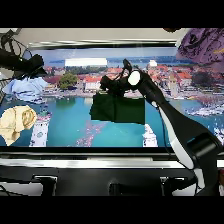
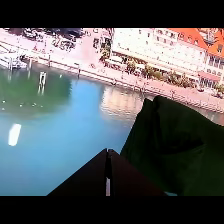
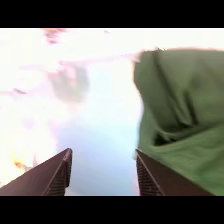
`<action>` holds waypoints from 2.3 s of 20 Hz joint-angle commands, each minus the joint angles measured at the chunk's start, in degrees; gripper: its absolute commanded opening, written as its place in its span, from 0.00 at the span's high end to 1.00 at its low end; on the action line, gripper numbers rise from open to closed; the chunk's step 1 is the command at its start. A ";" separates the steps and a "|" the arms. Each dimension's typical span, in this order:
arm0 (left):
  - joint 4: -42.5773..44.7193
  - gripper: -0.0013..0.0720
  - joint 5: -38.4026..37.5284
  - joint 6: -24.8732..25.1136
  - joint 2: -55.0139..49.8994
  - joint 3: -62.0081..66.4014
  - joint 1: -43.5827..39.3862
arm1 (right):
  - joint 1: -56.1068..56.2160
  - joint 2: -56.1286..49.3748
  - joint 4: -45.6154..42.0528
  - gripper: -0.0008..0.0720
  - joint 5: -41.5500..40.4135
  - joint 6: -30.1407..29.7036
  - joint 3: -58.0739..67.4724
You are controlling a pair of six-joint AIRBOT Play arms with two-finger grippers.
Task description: Fold the clothes and pants, and hang the long-sleeved shirts on hangers.
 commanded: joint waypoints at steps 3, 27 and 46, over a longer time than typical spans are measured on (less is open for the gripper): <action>0.02 0.96 0.02 0.02 0.04 -0.02 0.02 | -8.59 9.42 2.16 0.33 4.37 -6.12 0.07; -0.39 0.96 -0.81 -0.02 0.17 -0.02 0.02 | -38.93 0.13 28.37 0.33 12.68 -49.96 -37.97; -0.42 0.96 -0.81 -0.20 0.17 -0.02 0.02 | -31.47 1.77 5.49 0.95 13.75 -25.38 -6.88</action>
